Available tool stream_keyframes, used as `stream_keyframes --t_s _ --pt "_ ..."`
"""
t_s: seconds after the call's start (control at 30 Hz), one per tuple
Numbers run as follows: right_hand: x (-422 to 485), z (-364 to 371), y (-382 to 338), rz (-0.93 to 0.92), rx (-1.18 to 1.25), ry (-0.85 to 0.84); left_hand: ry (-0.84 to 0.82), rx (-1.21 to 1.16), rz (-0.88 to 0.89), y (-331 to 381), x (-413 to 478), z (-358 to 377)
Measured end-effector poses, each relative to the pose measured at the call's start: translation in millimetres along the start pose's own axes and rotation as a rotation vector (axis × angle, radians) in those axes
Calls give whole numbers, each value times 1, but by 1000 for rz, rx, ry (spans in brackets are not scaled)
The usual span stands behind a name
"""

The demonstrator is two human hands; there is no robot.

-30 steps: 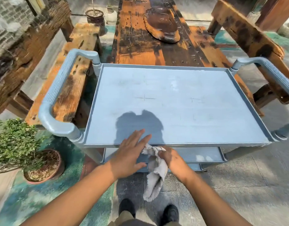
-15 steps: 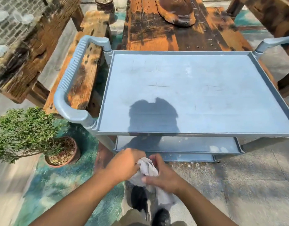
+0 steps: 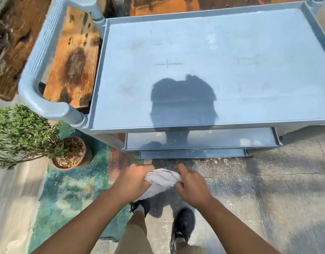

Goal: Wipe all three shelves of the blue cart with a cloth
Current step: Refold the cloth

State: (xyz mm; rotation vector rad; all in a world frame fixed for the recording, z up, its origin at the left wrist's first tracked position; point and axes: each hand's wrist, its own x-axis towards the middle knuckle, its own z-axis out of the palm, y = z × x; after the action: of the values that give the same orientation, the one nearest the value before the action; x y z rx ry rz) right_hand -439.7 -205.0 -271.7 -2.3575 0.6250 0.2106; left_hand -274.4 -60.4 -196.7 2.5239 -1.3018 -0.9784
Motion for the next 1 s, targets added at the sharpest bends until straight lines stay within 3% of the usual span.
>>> stream_keyframes --t_s 0.17,0.23,0.33,0.5,0.67,0.77,0.83,0.9,1.0 --pt "8 4 14 -86 -58 -203 -46 -10 62 -20 35 7" --pt "28 17 28 -85 -121 -154 -69 -25 113 -42 59 25" --pt "66 35 56 -125 -168 -93 42 -26 129 -78 100 49" --pt "136 91 97 -222 -221 147 156 -153 293 -136 164 96" --pt "195 126 130 -322 154 396 213 -197 302 -182 219 112" --pt "220 137 130 -442 201 240 310 -276 295 -205 234 116" --pt "233 131 129 -428 202 97 302 -494 265 -211 240 113" --pt "242 118 119 -353 144 103 291 -602 154 -215 242 102" --pt "262 100 106 -277 90 167 382 -424 92 -216 253 84"
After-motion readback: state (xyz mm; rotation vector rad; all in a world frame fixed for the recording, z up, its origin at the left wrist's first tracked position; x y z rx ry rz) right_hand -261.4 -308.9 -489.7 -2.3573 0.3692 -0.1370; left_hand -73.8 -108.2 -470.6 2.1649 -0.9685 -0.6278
